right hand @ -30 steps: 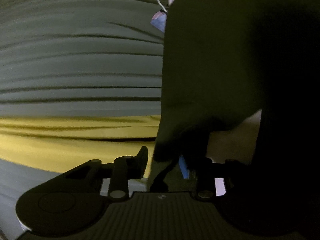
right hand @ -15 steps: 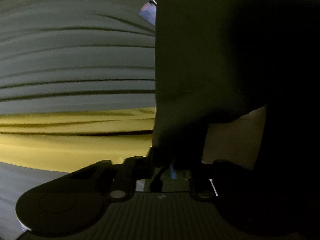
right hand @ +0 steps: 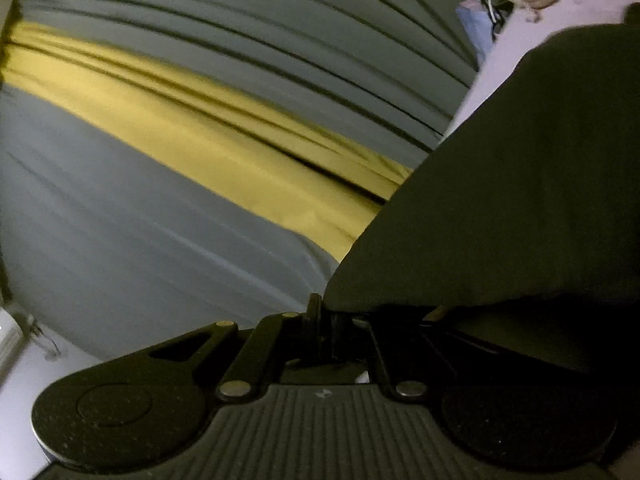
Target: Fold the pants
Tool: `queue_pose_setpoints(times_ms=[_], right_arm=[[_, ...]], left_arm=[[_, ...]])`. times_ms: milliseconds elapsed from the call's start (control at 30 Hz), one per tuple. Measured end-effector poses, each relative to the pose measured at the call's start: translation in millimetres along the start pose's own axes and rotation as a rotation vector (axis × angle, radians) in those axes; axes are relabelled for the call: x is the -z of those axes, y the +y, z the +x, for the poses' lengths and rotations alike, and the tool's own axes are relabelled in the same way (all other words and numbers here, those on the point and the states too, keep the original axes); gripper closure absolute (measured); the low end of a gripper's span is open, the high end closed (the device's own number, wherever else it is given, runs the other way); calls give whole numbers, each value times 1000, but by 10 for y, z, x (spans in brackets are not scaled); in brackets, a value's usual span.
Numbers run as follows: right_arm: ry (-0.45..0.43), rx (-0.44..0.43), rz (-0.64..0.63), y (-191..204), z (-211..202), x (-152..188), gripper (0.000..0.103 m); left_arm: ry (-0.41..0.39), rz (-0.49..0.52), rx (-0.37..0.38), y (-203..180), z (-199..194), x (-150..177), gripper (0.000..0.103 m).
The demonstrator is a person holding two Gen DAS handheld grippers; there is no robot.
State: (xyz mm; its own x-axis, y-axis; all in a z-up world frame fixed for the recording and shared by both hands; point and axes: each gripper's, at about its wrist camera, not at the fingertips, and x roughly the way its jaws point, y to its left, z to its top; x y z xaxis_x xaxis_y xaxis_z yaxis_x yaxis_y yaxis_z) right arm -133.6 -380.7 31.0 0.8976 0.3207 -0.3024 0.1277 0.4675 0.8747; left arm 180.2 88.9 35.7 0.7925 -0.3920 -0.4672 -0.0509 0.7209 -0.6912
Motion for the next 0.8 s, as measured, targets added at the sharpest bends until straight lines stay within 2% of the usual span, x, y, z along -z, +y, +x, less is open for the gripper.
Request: queue_pose_setpoints(times_ms=[100,167,200,233,300,333,367,400,467,533,600,700,767,800], right_arm=[[21,20,10,-111,-106,63,100],[25,28,11,-178,-62,6,100],[27,33,20,-197,-51,7,100],[30,27,26,-200,68,-32,100],[39,28,25,-148,-164,87,100],[43,25,26,-173,-156,92,100],[45,24,29,-198,-95,37,100],[48,28,34,-219,-34,-18,100],[53,35,34,-169,9,-61,100],[49,45,20,-98,-2,-121,100],[31,52,-6,-52,-12,-199,100],[-25,45,-32,-10,9,-456,100],[-89,11,-74,156,-45,-653,100],[-112,-1,-101,240,-83,-703,100]], left_arm=[[102,-70,-21,52,333,-155,2],[131,-71,-108,29,487,-207,17],[142,-49,-149,8,549,-237,36],[165,-29,-167,-12,626,-251,59],[269,-44,-166,23,807,-254,65],[323,-70,-164,64,876,-245,69],[348,-96,-165,112,911,-228,78],[345,-109,-166,160,930,-214,95],[298,-113,-127,180,795,-206,96],[233,-75,-100,77,516,-179,96],[125,-18,-56,-59,171,-266,96],[-101,26,62,-277,-769,-219,96],[-246,63,119,-295,-1453,26,96],[-289,70,120,-261,-1722,177,96]])
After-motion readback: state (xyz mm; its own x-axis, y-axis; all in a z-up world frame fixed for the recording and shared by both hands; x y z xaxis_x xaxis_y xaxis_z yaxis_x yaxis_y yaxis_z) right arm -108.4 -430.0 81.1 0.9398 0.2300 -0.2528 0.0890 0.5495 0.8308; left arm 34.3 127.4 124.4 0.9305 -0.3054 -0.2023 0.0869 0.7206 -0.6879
